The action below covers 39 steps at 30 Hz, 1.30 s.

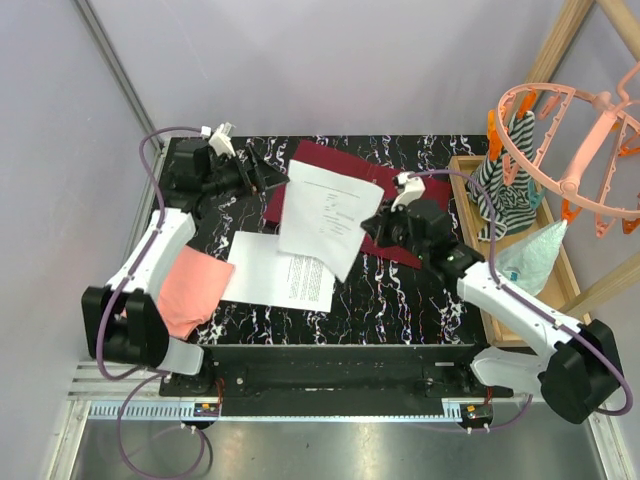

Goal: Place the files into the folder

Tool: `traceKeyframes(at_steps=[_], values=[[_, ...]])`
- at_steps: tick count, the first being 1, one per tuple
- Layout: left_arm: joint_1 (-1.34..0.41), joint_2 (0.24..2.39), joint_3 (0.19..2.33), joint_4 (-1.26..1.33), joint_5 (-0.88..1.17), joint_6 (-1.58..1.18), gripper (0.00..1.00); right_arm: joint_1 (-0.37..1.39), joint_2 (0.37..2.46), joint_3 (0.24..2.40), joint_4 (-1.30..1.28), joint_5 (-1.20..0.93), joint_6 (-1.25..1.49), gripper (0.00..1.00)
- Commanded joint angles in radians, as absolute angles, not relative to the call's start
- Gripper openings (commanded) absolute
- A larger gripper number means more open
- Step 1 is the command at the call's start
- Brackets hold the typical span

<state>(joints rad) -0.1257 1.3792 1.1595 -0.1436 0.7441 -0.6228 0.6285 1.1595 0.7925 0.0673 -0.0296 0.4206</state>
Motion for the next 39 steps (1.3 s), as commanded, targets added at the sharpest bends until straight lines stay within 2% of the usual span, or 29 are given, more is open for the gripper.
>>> traceKeyframes(at_steps=[1,5,10,16,19,24,35,39], values=[[-0.127,1.485,1.279,-0.311,0.396,-0.543,0.89,0.525,1.189,0.899,-0.267,0.031,0.249,0.00],[-0.146,1.578,1.327,-0.266,0.291,-0.593,0.88,0.404,1.328,1.008,-0.386,0.006,0.192,0.00],[-0.189,1.788,1.503,-0.293,0.426,-0.612,0.80,0.299,1.483,1.117,-0.479,0.027,0.146,0.00],[-0.261,1.957,1.624,-0.305,0.440,-0.624,0.82,0.197,1.584,1.190,-0.575,0.089,0.109,0.00],[-0.278,2.064,1.706,-0.345,0.465,-0.644,0.82,0.157,1.591,1.169,-0.568,0.058,0.126,0.00],[-0.281,2.127,1.732,-0.353,0.436,-0.673,0.82,0.149,1.631,1.157,-0.540,0.044,0.137,0.00],[-0.291,2.161,1.752,-0.351,0.436,-0.660,0.82,0.137,1.652,1.131,-0.451,-0.051,0.107,0.00],[-0.301,2.163,1.752,-0.353,0.443,-0.655,0.81,0.138,1.553,1.057,-0.454,-0.054,0.140,0.00]])
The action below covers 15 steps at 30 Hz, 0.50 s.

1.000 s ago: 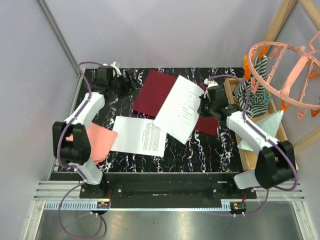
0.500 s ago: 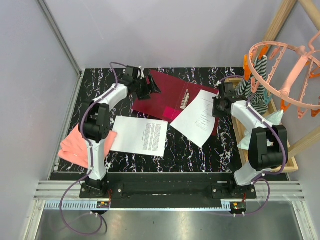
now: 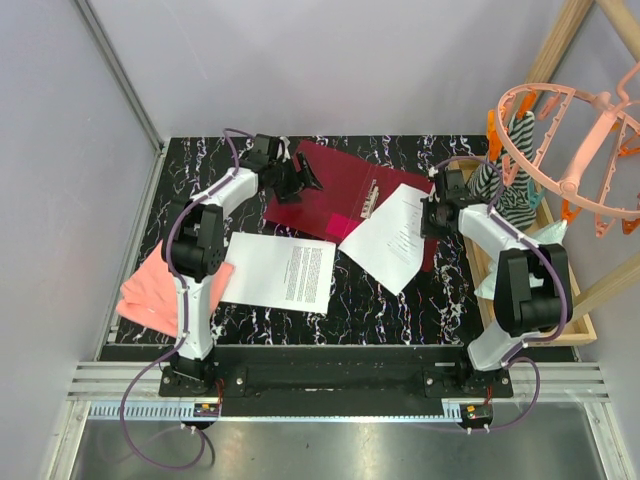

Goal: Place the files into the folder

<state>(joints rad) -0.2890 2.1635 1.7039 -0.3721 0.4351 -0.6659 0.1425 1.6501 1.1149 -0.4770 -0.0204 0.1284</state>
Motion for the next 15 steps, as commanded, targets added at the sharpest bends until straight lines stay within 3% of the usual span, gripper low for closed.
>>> traceKeyframes(at_steps=[1,15], values=[[-0.304,2.163,1.758,-0.353,0.445,-0.652,0.81,0.138,1.533,1.031,-0.453,-0.057,0.143,0.00],[-0.353,2.175,1.776,-0.353,0.446,-0.632,0.81,0.138,1.355,0.956,-0.436,-0.261,0.092,0.00]])
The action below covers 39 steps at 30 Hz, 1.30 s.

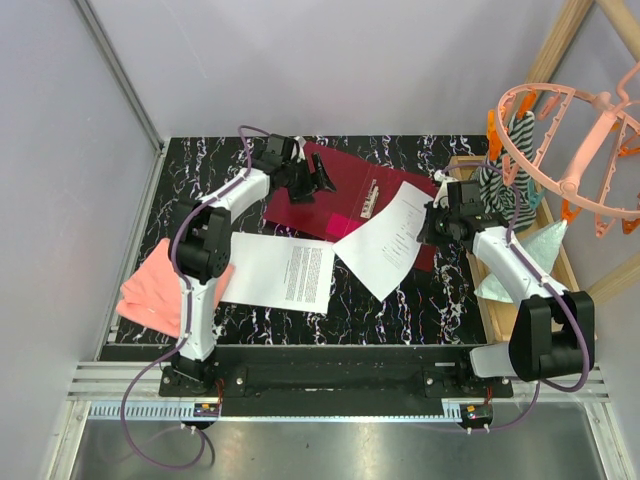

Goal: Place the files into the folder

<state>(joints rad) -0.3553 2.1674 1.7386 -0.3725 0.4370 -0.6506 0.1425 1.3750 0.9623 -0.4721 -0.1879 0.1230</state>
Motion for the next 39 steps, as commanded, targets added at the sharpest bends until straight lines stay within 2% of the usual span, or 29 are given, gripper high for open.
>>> traceKeyframes(at_steps=[1,13,39], values=[[-0.351,2.175,1.775,-0.351,0.449,-0.632,0.81,0.138,1.359,0.954,-0.424,-0.267,0.094,0.00],[-0.354,2.166,1.772,-0.359,0.442,-0.618,0.81,0.140,1.304,0.920,-0.396,-0.322,0.089,0.00],[-0.359,2.157,1.772,-0.370,0.448,-0.603,0.81,0.138,1.483,0.996,-0.356,-0.259,0.149,0.00]])
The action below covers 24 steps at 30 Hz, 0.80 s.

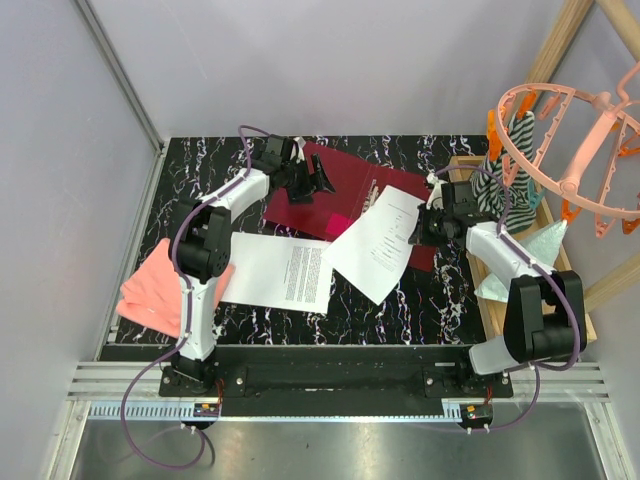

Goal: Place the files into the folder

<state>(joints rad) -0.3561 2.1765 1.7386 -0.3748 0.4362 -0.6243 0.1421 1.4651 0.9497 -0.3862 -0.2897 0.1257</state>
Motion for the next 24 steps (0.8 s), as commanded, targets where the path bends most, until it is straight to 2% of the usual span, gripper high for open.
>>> traceKeyframes(at_steps=[1,24], values=[[-0.359,2.157,1.772,-0.368,0.449,-0.603,0.81,0.140,1.494,0.999,-0.356,-0.250,0.152,0.00],[-0.368,2.097,1.710,-0.370,0.465,-0.572,0.83,0.077,1.831,1.302,-0.442,-0.104,0.049,0.00]])
